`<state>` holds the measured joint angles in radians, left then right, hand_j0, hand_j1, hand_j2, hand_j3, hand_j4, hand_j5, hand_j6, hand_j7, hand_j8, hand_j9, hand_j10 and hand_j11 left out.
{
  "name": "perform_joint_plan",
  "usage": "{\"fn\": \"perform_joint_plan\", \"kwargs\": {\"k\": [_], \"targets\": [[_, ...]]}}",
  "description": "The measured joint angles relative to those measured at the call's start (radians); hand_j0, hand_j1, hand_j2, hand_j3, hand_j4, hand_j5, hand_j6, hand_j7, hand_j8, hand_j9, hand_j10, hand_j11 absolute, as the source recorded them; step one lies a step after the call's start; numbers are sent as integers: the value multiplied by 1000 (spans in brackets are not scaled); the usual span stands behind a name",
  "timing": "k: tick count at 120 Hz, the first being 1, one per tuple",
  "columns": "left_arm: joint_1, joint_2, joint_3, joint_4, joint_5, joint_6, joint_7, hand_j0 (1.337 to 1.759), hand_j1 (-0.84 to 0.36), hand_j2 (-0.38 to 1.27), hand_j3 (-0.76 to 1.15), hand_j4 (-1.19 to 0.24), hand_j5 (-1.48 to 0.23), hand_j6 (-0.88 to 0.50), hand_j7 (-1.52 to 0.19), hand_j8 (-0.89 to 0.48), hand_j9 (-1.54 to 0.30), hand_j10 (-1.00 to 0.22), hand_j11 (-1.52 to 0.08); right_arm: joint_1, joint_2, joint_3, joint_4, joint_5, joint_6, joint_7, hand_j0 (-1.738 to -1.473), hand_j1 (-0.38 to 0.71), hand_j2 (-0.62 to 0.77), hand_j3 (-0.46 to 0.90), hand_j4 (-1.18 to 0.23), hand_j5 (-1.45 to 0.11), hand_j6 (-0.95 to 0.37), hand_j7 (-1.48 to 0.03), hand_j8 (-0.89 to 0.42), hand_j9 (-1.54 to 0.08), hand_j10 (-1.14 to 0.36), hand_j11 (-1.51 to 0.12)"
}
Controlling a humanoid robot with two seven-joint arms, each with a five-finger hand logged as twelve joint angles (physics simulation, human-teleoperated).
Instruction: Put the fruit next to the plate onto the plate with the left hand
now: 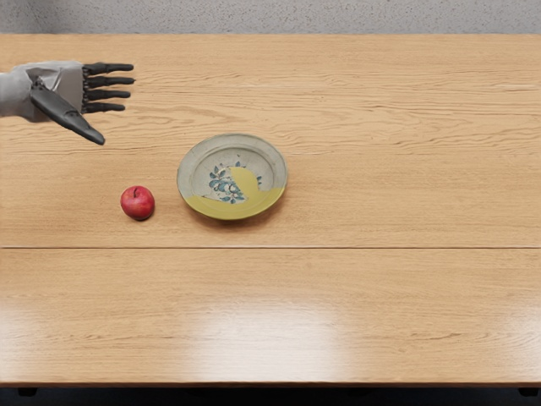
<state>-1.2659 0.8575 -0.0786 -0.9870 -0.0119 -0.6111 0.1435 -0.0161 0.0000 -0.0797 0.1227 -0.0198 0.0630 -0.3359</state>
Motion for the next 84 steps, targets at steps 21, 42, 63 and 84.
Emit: {"fn": "perform_joint_plan", "kwargs": {"k": [21,42,63,84], "targets": [[1,-68,0,50,16,0,1,1658,341,2,0,-7,-9,-7,-9,-7,-9,-7,-9,-2,0,0,0,0,0,7,-1658,-349,0,0,0,0,-1,0,0,0,0,0],[17,-94,6,82,52,0,7,1658,341,2,0,-7,-9,-7,-9,-7,-9,-7,-9,-4,0,0,0,0,0,9,-1658,-349,0,0,0,0,-1,0,-1,0,0,0],[-76,-96,159,78,84,0,7,1658,339,2,0,-9,-11,-9,-11,-9,-11,-9,-11,-4,0,0,0,0,0,9,-1658,-349,0,0,0,0,-1,0,0,0,0,0],[-120,-147,385,71,85,0,3,1658,289,10,0,-51,-65,-51,-65,-51,-65,-51,-65,-4,0,0,0,0,0,9,-1658,-349,0,0,0,0,-1,0,0,0,0,0]]}}
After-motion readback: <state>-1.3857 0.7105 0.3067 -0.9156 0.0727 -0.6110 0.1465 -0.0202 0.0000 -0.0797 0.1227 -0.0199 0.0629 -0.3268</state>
